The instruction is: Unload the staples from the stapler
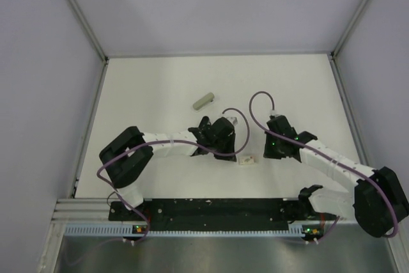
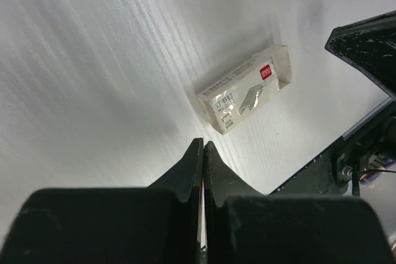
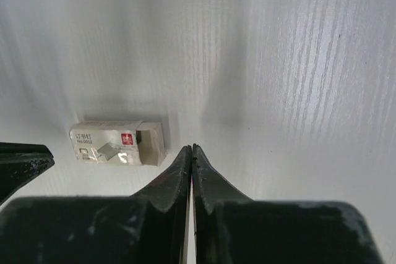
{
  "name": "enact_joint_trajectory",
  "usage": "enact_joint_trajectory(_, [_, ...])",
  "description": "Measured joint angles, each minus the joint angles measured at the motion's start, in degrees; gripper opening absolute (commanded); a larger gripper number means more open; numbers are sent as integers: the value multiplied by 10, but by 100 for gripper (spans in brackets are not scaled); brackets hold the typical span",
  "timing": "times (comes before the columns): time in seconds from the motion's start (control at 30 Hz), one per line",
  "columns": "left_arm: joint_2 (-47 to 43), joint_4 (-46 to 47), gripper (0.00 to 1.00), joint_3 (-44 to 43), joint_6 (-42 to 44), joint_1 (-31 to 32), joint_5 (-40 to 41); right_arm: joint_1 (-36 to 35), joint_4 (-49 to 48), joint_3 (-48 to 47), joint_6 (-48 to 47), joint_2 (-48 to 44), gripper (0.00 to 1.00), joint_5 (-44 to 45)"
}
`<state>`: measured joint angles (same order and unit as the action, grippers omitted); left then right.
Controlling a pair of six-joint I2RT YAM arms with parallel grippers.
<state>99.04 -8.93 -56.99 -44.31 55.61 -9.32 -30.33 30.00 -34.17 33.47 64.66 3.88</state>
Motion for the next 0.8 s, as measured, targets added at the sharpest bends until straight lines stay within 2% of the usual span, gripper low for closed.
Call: enact_joint_trajectory(0.8, [76,31,0,-38,-1,0,-2,2,-78,0,11,103,0,-67])
